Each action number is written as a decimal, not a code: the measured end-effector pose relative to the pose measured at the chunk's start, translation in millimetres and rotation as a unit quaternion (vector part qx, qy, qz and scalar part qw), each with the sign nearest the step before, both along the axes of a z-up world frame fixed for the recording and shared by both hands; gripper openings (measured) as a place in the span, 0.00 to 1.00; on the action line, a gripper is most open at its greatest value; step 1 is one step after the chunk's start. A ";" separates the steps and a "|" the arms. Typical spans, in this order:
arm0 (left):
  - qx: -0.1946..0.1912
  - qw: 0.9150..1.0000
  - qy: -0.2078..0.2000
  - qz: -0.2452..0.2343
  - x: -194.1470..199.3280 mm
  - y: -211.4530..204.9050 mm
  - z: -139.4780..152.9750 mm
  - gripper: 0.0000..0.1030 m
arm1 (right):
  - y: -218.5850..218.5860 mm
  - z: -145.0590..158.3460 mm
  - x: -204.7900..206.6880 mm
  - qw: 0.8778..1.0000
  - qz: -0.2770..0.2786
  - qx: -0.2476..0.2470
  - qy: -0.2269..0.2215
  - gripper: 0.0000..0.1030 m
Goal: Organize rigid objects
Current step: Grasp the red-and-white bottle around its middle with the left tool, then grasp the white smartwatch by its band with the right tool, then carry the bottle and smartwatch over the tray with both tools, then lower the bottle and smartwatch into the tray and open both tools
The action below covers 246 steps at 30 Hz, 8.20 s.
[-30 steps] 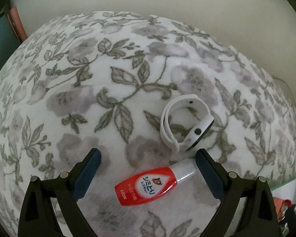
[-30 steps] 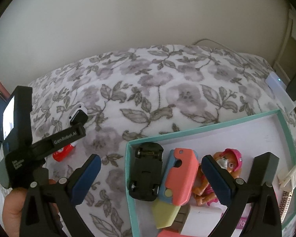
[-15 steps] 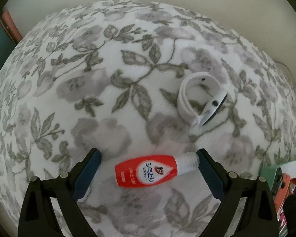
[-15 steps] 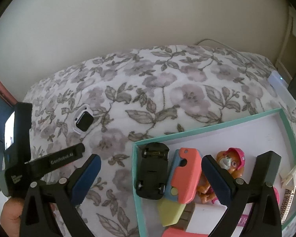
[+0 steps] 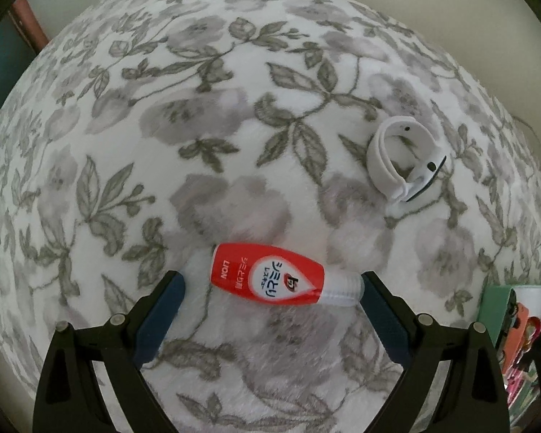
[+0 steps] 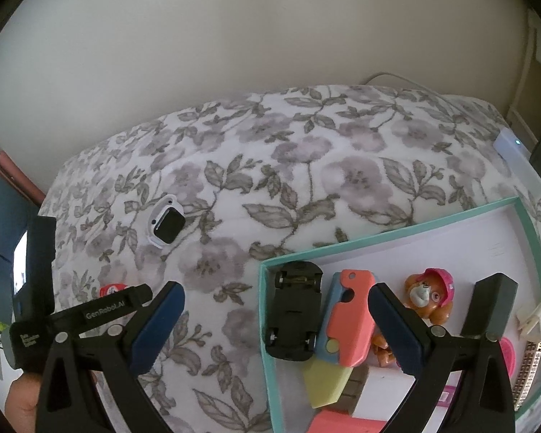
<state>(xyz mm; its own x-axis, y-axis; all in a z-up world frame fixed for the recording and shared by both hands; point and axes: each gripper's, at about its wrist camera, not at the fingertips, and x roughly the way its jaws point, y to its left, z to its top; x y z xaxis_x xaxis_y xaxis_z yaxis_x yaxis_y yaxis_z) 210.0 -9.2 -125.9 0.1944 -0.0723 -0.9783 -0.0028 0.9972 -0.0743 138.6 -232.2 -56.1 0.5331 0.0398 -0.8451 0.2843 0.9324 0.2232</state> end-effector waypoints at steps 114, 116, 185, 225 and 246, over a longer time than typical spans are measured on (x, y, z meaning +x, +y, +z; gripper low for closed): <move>-0.075 0.986 -0.057 0.139 45.5 104.7 32.6 0.77 | 121.6 -32.0 114.4 0.990 0.090 -0.095 0.046 0.52; -0.073 0.986 -0.063 0.139 45.1 104.0 36.7 0.77 | 118.0 -28.0 110.7 0.991 0.087 -0.089 0.041 0.52; -0.046 0.990 -0.118 -0.064 -129.0 -79.2 143.5 0.77 | -12.4 28.6 -150.7 0.999 -0.035 -0.012 0.023 0.52; 0.068 0.967 -0.045 -0.243 -188.6 -219.3 55.2 0.77 | -136.5 -25.8 -179.3 0.985 -0.144 0.022 0.093 0.54; 0.101 0.962 -0.034 -0.250 -189.8 -222.4 39.5 0.77 | -126.2 -31.4 -167.9 0.988 -0.117 0.010 0.098 0.54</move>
<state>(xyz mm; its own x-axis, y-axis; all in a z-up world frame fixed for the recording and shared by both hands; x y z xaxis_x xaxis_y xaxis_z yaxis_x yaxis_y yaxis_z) 20.3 -231.6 -86.4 0.2487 0.0163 -0.9684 0.4792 0.8669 0.1376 -29.4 -358.4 -87.5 0.3551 -0.0478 -0.9336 0.5310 0.8323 0.1593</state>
